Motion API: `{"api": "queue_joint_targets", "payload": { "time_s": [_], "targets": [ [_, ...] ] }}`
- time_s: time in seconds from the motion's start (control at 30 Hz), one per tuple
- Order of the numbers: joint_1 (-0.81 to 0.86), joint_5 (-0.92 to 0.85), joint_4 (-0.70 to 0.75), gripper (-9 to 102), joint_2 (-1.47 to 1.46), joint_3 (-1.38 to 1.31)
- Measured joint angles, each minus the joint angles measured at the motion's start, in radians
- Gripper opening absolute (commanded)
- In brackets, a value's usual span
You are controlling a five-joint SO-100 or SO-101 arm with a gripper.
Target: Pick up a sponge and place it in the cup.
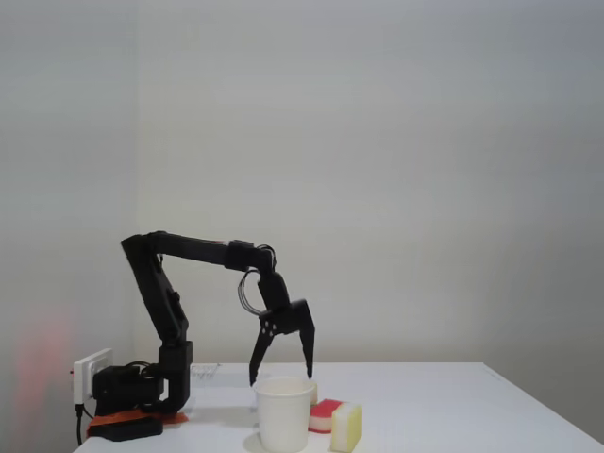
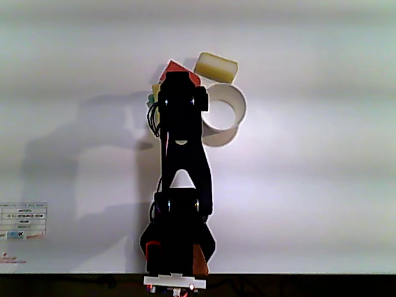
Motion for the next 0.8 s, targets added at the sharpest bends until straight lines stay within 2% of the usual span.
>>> {"api": "queue_joint_targets", "payload": {
  "time_s": [0.2, 0.8],
  "targets": [
    [0.0, 0.011, -0.051, 42, -0.089, -0.005],
    [-0.051, 0.095, -0.055, 40, -0.232, -0.146]
  ]
}}
